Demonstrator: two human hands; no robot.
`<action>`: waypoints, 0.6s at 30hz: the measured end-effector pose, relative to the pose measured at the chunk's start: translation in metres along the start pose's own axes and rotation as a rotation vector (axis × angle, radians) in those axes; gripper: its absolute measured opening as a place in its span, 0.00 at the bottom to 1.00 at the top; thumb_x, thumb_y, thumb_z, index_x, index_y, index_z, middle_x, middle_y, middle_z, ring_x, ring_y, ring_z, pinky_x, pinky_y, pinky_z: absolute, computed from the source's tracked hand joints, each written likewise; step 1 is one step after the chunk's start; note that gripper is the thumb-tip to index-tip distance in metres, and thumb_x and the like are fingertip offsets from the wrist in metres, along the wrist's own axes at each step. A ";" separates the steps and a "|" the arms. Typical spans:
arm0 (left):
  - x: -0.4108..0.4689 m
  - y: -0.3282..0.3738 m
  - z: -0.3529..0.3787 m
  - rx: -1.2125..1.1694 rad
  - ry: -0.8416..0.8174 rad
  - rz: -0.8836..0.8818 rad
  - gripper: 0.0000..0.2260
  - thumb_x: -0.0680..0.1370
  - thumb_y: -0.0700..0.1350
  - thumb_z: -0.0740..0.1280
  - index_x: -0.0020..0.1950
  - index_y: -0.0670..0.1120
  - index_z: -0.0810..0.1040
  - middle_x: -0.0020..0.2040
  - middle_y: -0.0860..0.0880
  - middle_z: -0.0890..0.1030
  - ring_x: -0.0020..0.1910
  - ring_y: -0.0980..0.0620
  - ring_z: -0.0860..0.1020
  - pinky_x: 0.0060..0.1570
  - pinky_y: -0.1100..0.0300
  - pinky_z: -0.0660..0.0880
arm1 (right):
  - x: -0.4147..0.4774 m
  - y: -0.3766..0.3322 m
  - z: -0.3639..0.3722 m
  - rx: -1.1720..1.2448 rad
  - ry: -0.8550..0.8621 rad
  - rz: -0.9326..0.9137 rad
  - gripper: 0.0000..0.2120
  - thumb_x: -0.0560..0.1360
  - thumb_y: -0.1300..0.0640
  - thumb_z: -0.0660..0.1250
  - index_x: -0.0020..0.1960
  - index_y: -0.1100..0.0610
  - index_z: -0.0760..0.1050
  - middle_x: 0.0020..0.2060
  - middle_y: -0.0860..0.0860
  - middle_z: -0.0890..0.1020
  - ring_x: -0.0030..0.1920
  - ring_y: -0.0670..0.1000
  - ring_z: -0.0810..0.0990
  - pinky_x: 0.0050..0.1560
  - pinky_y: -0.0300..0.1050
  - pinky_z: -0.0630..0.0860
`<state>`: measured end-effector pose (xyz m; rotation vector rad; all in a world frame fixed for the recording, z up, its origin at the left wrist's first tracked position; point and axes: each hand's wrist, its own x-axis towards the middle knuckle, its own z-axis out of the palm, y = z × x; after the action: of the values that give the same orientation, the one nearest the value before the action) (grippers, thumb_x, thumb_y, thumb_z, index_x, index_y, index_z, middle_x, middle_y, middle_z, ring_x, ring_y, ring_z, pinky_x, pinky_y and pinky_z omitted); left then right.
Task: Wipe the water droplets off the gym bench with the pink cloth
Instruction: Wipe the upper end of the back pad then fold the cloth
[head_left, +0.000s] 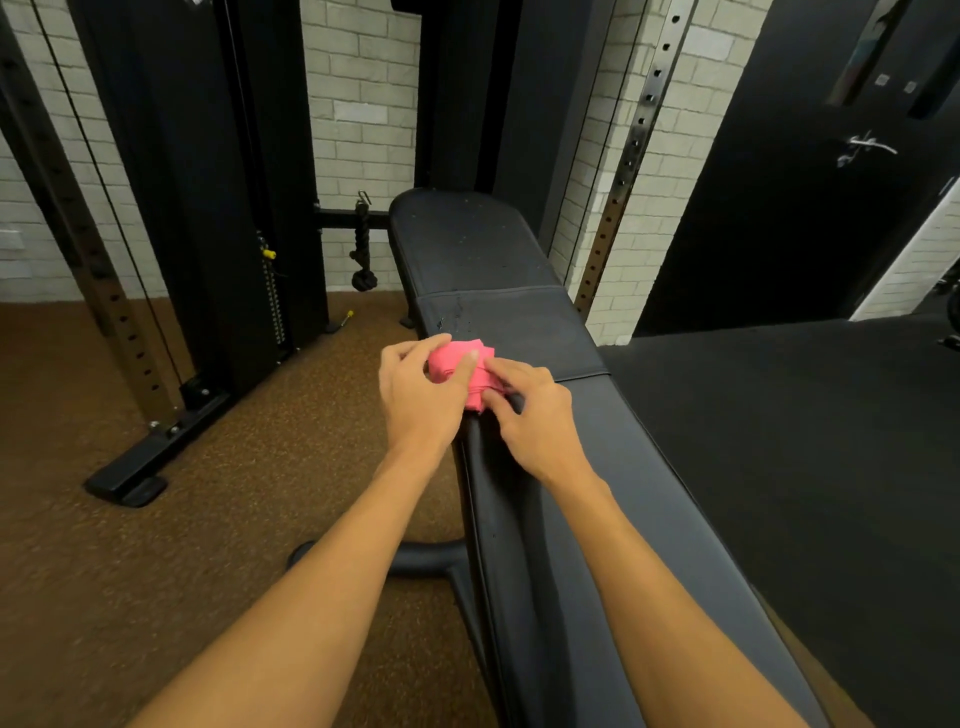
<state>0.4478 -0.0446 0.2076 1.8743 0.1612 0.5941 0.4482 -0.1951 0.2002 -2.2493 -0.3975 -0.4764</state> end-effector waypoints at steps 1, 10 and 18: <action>0.000 0.000 -0.002 0.013 0.007 -0.011 0.21 0.78 0.57 0.76 0.70 0.53 0.82 0.63 0.54 0.71 0.66 0.55 0.71 0.59 0.68 0.66 | 0.000 0.001 -0.002 0.034 -0.008 0.016 0.19 0.82 0.61 0.72 0.72 0.52 0.81 0.62 0.48 0.84 0.62 0.51 0.81 0.70 0.47 0.75; -0.017 0.017 0.017 0.270 -0.005 0.021 0.24 0.88 0.52 0.60 0.83 0.46 0.69 0.83 0.42 0.64 0.80 0.43 0.66 0.74 0.56 0.66 | 0.003 0.061 -0.025 -0.167 0.240 0.102 0.18 0.80 0.63 0.68 0.70 0.56 0.81 0.69 0.48 0.81 0.72 0.51 0.71 0.75 0.46 0.67; -0.005 0.007 0.053 0.329 -0.025 -0.032 0.34 0.87 0.57 0.61 0.87 0.45 0.52 0.84 0.38 0.53 0.75 0.34 0.71 0.69 0.44 0.75 | 0.004 0.073 -0.018 -0.241 0.300 0.080 0.16 0.81 0.60 0.65 0.68 0.52 0.81 0.69 0.44 0.80 0.70 0.47 0.72 0.69 0.39 0.61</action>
<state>0.4674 -0.0941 0.1982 2.1911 0.2858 0.5466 0.4794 -0.2553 0.1664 -2.3629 -0.0984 -0.8431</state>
